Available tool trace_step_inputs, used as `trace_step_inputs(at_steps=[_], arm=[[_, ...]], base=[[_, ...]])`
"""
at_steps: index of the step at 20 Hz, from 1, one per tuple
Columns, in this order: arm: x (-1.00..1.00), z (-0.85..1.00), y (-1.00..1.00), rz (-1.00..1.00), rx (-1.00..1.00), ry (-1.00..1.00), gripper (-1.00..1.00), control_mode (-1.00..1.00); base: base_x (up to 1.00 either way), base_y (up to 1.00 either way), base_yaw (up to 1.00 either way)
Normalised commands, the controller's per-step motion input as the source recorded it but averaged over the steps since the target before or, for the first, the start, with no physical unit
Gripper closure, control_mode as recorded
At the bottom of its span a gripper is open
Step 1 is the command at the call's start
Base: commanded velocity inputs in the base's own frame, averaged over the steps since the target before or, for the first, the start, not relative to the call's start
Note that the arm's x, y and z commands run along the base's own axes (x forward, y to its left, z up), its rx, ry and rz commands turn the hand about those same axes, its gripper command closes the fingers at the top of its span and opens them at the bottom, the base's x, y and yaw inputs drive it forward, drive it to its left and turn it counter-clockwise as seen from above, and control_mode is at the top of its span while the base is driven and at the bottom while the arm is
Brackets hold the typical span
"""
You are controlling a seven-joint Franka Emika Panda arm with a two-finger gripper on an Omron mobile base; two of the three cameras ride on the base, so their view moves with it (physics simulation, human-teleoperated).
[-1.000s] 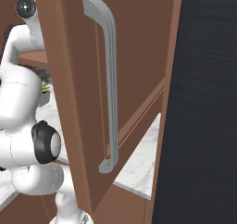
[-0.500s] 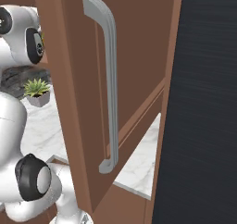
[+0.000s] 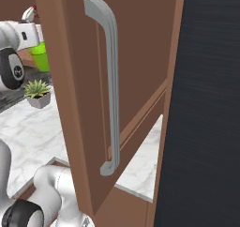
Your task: Move the cutting board and knife to the sink. Then move spray from the cabinet to the counter.
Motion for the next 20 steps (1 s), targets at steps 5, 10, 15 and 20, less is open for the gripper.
trace_step_inputs(at_steps=[5, 10, 15, 20], arm=[[-1.0, -0.07, -0.04, -0.08, 0.0, 0.0, 1.0, -1.0], [-0.8, -0.18, -0.36, -0.08, 0.0, 0.0, 1.0, -1.0], [-0.64, -0.33, -0.38, -0.08, 0.0, 0.0, 1.0, -1.0], [-0.31, -0.54, -0.07, -0.05, 0.0, 0.06, 1.0, -1.0]], base=[[0.0, 0.0, 0.0], [0.0, 0.0, 0.0], [0.0, 0.0, 0.0], [0.0, 0.0, 0.0]])
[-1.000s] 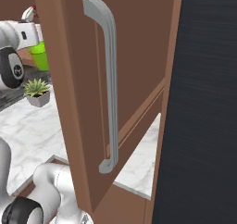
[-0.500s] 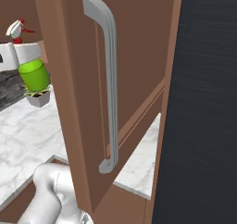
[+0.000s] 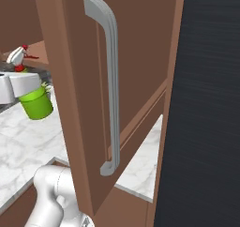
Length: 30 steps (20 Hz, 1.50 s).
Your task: Move the cutting board and knife to the sink. Then move spray from the cabinet to the counter.
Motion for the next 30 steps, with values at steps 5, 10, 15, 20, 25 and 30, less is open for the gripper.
trace_step_inputs(at_steps=[5, 10, 15, 20, 25, 30], arm=[[-0.06, -0.61, -0.01, 0.0, 0.0, 0.04, 1.0, -1.0], [0.05, -0.57, 0.0, 0.0, 0.0, 0.09, 1.0, -1.0], [0.19, -0.59, 0.0, 0.0, 0.0, 0.08, 1.0, -1.0], [0.3, -0.74, 0.0, 0.0, 0.0, 0.02, 1.0, -1.0], [0.4, -0.63, 0.01, 0.0, 0.0, -0.02, 1.0, -1.0], [0.4, -0.56, 0.0, 0.0, 0.0, -0.02, 1.0, -1.0]], base=[[0.0, 0.0, 0.0], [0.0, 0.0, 0.0], [0.0, 0.0, 0.0], [0.0, 0.0, 0.0], [0.0, 0.0, 0.0], [0.0, 0.0, 0.0]])
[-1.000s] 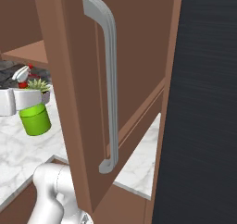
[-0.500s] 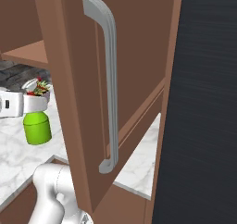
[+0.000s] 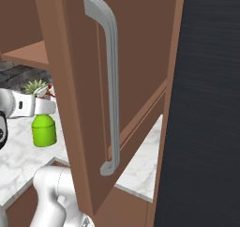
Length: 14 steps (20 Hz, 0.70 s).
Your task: Move the cutting board and knife to the sink. Then move spray from the cabinet to the counter.
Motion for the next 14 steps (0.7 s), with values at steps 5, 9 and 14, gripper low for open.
trace_step_inputs(at_steps=[5, 9, 14], arm=[[0.51, -0.52, 0.0, 0.01, 0.0, -0.05, 1.0, -1.0], [0.51, -0.49, 0.0, 0.03, 0.0, -0.12, 1.0, -1.0], [0.56, -0.49, 0.0, 0.03, 0.0, -0.07, 1.0, -1.0]], base=[[0.0, 0.0, 0.0], [0.0, 0.0, 0.0], [0.0, 0.0, 0.0]])
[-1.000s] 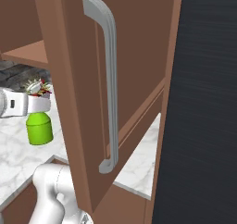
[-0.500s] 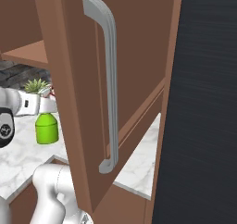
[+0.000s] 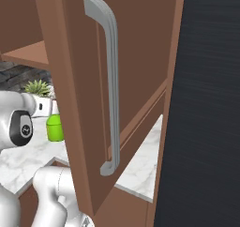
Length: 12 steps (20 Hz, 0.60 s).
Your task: Move the cutting board and knife to the sink. Then move spray from the cabinet to the counter.
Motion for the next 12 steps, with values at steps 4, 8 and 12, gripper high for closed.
trace_step_inputs(at_steps=[4, 8, 12], arm=[[0.56, -0.26, 0.0, 0.0, 0.02, -0.05, 1.0, -1.0], [0.56, -0.3, 0.0, 0.01, 0.06, -0.05, 1.0, -1.0], [0.49, -0.24, 0.0, 0.01, 0.07, -0.03, 1.0, -1.0]], base=[[0.0, 0.0, 0.0], [0.0, 0.0, 0.0], [0.0, 0.0, 0.0]])
